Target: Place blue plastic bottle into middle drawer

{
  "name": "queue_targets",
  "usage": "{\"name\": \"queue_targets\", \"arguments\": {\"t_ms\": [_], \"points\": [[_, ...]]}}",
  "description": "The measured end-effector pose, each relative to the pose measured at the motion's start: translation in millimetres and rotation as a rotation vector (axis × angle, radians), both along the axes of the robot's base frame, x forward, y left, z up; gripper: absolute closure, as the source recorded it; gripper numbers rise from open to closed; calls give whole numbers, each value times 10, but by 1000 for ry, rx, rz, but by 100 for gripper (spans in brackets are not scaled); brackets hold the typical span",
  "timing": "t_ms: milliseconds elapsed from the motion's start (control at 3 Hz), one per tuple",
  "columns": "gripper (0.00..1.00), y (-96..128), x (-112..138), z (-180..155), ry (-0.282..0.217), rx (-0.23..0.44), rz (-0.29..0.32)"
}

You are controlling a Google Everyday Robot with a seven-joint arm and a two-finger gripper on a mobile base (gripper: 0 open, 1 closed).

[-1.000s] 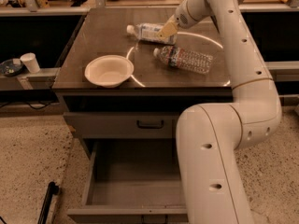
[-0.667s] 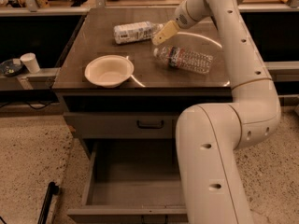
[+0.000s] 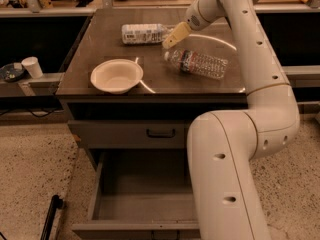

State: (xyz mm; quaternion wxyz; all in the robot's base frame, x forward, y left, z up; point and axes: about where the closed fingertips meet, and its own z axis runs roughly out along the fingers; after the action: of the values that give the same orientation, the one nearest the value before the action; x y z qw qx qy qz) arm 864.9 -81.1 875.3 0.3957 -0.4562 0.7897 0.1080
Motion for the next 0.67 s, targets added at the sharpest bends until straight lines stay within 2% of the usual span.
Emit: {"name": "queue_targets", "arguments": {"t_ms": [333,667], "points": [[0,243,-75,-15,-20,1,109],[0,395,-125,-59,-34,11,184]]}}
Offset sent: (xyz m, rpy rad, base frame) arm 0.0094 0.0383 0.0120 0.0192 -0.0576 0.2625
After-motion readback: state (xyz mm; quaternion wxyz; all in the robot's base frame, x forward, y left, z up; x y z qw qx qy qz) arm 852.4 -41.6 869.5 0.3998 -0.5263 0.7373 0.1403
